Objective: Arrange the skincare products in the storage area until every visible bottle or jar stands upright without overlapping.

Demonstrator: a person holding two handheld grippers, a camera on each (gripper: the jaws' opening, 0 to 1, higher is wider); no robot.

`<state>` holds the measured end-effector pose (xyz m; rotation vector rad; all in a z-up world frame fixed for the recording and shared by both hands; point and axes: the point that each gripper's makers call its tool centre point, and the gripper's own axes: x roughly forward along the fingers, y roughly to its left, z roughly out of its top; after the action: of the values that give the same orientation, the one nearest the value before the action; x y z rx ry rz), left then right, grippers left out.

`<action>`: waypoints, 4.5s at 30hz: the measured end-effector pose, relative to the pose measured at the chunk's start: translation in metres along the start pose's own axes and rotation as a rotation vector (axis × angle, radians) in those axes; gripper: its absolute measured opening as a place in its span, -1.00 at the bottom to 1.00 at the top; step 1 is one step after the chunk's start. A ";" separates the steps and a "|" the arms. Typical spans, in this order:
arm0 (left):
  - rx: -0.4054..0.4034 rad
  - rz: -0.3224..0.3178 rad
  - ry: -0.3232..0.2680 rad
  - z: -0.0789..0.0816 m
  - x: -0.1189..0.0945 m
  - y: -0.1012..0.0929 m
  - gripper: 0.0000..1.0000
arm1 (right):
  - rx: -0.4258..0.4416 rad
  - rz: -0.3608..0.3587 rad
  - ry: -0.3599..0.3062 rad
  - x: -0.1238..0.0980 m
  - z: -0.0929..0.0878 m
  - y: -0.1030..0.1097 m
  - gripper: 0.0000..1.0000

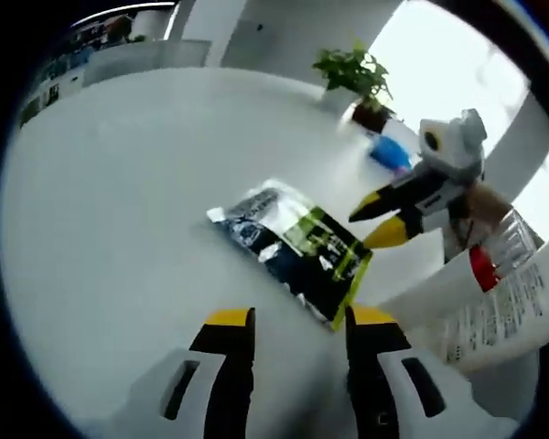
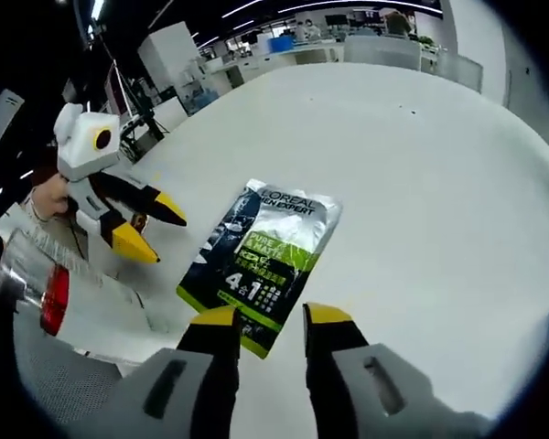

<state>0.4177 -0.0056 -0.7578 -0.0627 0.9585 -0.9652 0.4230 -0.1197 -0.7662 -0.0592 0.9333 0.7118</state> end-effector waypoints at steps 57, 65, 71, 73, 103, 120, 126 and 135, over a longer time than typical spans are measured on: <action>-0.138 -0.150 -0.501 0.082 -0.081 -0.009 -0.83 | 0.031 0.246 -0.464 -0.033 0.102 0.070 -0.99; -0.030 -0.063 -0.528 0.088 -0.101 -0.007 -0.90 | -0.019 0.258 -0.483 -0.047 0.118 0.094 -0.99; 0.011 -0.075 -0.555 0.093 -0.116 -0.018 -1.00 | -0.074 0.231 -0.475 -0.053 0.127 0.104 -0.99; 0.010 -0.091 -0.563 0.096 -0.123 -0.018 -1.00 | -0.091 0.223 -0.479 -0.054 0.129 0.107 -0.99; 0.107 -0.087 -0.670 0.083 -0.218 -0.042 -1.00 | -0.236 0.115 -0.579 -0.097 0.166 0.169 -0.88; 0.000 -0.076 -0.591 0.020 -0.223 -0.039 -1.00 | -0.333 0.134 -0.507 -0.098 0.138 0.242 -0.86; -0.043 -0.102 -0.557 -0.005 -0.217 -0.036 -1.00 | -0.333 0.141 -0.469 -0.094 0.114 0.263 -0.86; -0.077 -0.053 -0.490 -0.039 -0.211 -0.016 -1.00 | -0.307 0.128 -0.347 -0.058 0.061 0.285 -0.87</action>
<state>0.3349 0.1500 -0.6343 -0.3745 0.5418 -0.9041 0.2780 0.0902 -0.6140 -0.1422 0.4939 0.9462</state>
